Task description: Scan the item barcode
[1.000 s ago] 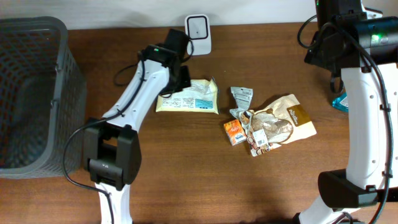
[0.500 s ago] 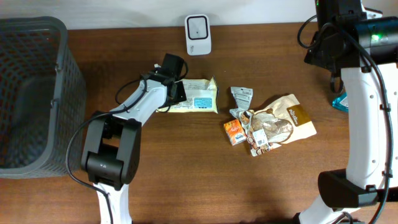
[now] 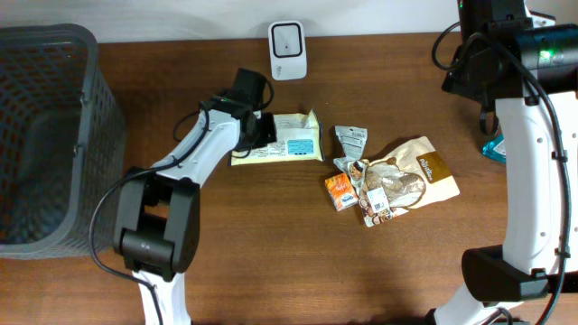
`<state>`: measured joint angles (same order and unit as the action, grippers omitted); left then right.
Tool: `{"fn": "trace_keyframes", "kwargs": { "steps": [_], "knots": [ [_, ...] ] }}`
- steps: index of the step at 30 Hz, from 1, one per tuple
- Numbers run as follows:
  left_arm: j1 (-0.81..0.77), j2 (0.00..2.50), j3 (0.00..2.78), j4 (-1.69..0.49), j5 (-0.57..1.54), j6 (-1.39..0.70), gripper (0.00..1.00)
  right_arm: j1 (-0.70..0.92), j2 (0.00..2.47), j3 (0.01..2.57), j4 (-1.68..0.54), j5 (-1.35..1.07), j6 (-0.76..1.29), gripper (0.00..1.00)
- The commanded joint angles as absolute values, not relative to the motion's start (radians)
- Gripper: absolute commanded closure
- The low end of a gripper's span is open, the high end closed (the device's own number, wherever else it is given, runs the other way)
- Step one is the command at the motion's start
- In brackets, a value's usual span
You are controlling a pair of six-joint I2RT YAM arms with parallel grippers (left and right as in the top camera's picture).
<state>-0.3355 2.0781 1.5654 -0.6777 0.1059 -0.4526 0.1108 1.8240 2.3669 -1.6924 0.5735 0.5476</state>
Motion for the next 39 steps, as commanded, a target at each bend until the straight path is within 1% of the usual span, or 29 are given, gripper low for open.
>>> {"fn": "trace_keyframes", "kwargs": {
  "steps": [1,7,12,18,21,27,30,32,34,35,36,39],
  "knots": [
    [-0.34,2.045,1.591,-0.648,0.176,-0.441,1.0,0.11,1.824,2.379,-1.695,0.575,0.555,0.02],
    [-0.371,2.105,1.589,-0.601,0.176,-0.458,1.0,0.11,1.824,2.379,-1.695,0.575,0.555,0.01],
    [-0.42,2.198,1.589,-0.493,0.169,-0.458,1.0,0.11,1.824,2.379,-1.695,0.575,0.555,0.01],
    [-0.422,2.206,1.589,-0.492,0.056,-0.454,1.0,0.11,1.824,2.379,-1.695,0.575,0.555,0.02],
    [-0.403,2.184,1.61,-0.529,0.076,-0.455,1.0,0.11,1.824,2.379,-1.695,0.575,0.555,0.01],
    [-0.332,2.011,1.745,-0.744,0.09,-0.454,1.0,0.11,1.824,2.379,-1.695,0.575,0.555,0.01],
    [-0.314,1.918,1.763,-0.834,0.086,-0.42,0.99,0.11,1.824,2.379,-1.695,0.575,0.555,0.02],
    [-0.306,1.879,1.763,-0.916,0.03,-0.405,0.94,0.11,1.824,2.379,-1.695,0.575,0.555,0.02],
    [-0.301,1.875,1.763,-0.981,-0.03,-0.406,0.92,0.11,1.824,2.379,-1.695,0.575,0.555,0.02],
    [-0.298,1.876,1.763,-1.01,-0.057,-0.406,0.88,0.11,1.824,2.379,-1.695,0.575,0.555,0.01],
    [-0.293,1.88,1.761,-1.03,-0.077,-0.406,0.8,0.11,1.824,2.379,-1.695,0.575,0.555,0.02],
    [-0.29,1.894,1.754,-1.046,-0.076,-0.406,0.76,0.11,1.824,2.379,-1.695,0.575,0.555,0.02]
  ]
}}
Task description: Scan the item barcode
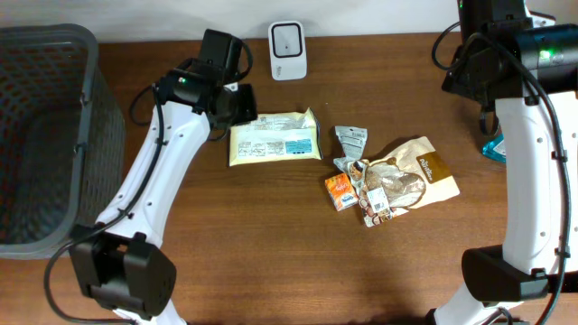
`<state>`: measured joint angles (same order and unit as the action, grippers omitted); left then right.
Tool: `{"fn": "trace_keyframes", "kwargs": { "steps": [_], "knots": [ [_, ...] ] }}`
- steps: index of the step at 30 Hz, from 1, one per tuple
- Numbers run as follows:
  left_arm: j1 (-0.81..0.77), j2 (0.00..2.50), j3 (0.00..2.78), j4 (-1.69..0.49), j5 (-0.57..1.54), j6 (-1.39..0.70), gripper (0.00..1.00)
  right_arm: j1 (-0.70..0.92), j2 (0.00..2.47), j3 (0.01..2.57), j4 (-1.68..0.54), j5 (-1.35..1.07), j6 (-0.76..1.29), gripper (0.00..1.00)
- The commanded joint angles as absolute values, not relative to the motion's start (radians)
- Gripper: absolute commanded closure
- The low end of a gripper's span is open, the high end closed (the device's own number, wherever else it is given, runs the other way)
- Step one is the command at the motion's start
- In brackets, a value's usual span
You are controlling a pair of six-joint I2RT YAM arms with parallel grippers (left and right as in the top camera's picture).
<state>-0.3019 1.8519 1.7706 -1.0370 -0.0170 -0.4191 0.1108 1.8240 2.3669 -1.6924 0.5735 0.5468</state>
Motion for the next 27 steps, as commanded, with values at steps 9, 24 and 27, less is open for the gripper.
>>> {"fn": "trace_keyframes", "kwargs": {
  "steps": [9,24,27],
  "knots": [
    [-0.277,2.001,1.753,-1.025,-0.033,-0.405,1.0,0.11,1.825,2.379,-1.515,0.558,0.556,0.01],
    [-0.276,2.049,1.753,-0.947,0.057,-0.402,1.0,0.14,2.038,2.226,-1.364,-0.001,0.533,0.96],
    [-0.276,2.056,1.753,-0.926,0.056,-0.402,1.0,0.171,2.131,2.191,-1.273,-0.181,0.345,0.96]
  ]
}}
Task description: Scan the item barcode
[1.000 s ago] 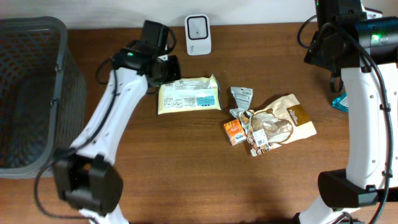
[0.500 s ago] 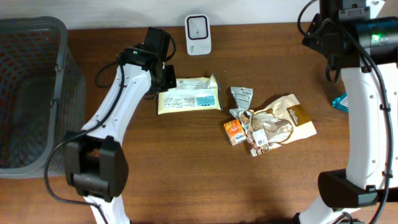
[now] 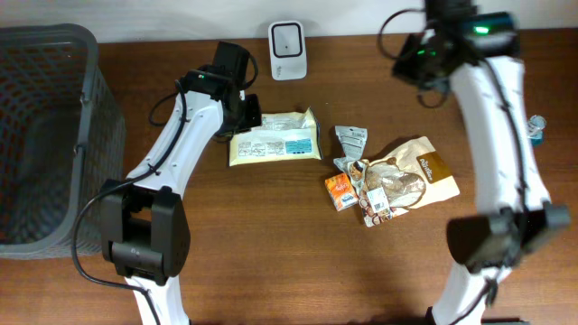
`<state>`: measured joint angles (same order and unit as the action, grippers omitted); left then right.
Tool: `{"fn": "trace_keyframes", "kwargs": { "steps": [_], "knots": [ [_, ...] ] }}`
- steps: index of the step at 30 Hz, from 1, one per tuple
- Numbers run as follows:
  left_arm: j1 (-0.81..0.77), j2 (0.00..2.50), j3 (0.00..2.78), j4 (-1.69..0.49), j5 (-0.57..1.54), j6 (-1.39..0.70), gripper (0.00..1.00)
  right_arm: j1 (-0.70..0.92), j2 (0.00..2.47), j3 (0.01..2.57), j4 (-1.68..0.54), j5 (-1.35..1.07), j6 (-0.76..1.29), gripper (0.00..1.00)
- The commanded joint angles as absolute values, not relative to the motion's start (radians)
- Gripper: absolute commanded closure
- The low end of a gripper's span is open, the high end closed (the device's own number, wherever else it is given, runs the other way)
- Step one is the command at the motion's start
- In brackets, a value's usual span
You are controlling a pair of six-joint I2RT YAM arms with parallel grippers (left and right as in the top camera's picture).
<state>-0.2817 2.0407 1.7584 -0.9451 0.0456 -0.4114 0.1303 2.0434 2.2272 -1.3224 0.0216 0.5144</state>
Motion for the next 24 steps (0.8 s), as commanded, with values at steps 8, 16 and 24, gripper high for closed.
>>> {"fn": "trace_keyframes", "kwargs": {
  "steps": [8,16,24],
  "knots": [
    [-0.25,2.145,1.753,-0.883,0.109,-0.406,1.0,0.237,2.333,2.189,-1.126,-0.527,0.234,0.96],
    [-0.242,2.212,1.753,-0.775,0.196,-0.407,1.0,0.259,2.436,2.179,-1.032,-0.715,0.217,0.96],
    [-0.242,2.29,1.753,-0.771,0.156,-0.406,1.0,0.302,2.489,2.109,-0.973,-0.707,0.231,0.96]
  ]
}}
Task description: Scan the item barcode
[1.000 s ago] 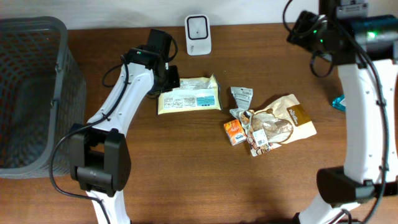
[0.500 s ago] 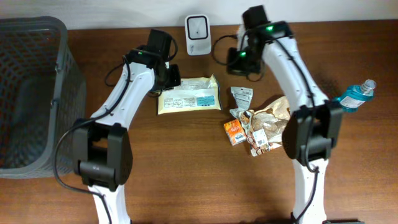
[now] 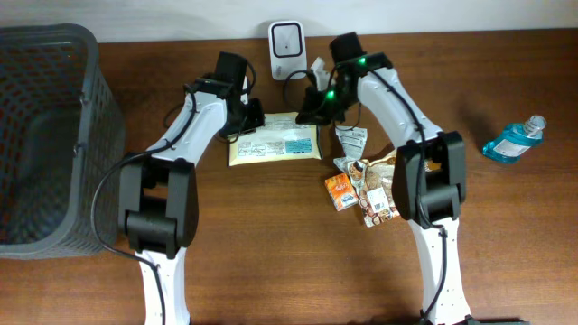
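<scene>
A cream packet (image 3: 274,143) with a printed white and blue label lies flat on the table, just below the white scanner (image 3: 287,41) that stands at the back edge. My left gripper (image 3: 246,117) is at the packet's upper left corner. My right gripper (image 3: 310,110) is low over its upper right corner. From overhead both pairs of fingers are dark and partly hidden, so I cannot tell whether either grips the packet.
A dark mesh basket (image 3: 45,135) fills the left edge. A pile of snack packets (image 3: 388,181) with a small orange box (image 3: 340,191) lies right of the cream packet. A blue bottle (image 3: 511,142) lies at the far right.
My right arm has moved from high at the back right down to the packet's upper right corner, uncovering the blue bottle. The left gripper and the packet have barely moved.
First my left gripper was at the left end of the slightly tilted packet, the right arm raised at the far right. Then the packet lay straight with the left gripper at its upper left corner. The right arm then stood further left, and now reaches the packet.
</scene>
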`<state>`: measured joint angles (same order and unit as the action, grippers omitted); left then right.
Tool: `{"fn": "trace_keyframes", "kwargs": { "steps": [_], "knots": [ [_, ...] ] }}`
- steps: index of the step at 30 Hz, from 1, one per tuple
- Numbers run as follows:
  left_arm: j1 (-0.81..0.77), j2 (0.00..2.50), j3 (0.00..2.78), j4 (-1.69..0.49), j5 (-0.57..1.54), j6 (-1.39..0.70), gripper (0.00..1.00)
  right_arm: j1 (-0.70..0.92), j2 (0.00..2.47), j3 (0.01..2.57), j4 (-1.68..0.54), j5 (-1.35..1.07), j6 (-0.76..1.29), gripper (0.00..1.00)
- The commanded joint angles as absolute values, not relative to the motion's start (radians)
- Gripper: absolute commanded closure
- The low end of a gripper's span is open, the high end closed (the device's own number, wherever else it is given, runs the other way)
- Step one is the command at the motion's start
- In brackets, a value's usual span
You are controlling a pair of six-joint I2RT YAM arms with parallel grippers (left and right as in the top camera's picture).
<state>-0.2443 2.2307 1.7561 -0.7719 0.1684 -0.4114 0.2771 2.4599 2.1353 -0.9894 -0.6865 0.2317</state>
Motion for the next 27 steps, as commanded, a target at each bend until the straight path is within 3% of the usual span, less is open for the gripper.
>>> {"fn": "trace_keyframes", "kwargs": {
  "steps": [1,14,27],
  "knots": [
    [-0.242,2.304,1.753,-0.772,0.144,-0.406,1.0,0.307,2.494,2.1,-0.967,-0.692,0.25,0.96],
    [-0.239,2.315,1.758,-0.813,-0.005,-0.405,1.0,0.255,2.512,2.097,-1.092,-0.226,0.312,0.96],
    [-0.231,2.178,1.887,-0.947,-0.004,-0.405,1.0,0.231,2.507,2.55,-1.467,-0.26,0.26,0.96]
  ]
}}
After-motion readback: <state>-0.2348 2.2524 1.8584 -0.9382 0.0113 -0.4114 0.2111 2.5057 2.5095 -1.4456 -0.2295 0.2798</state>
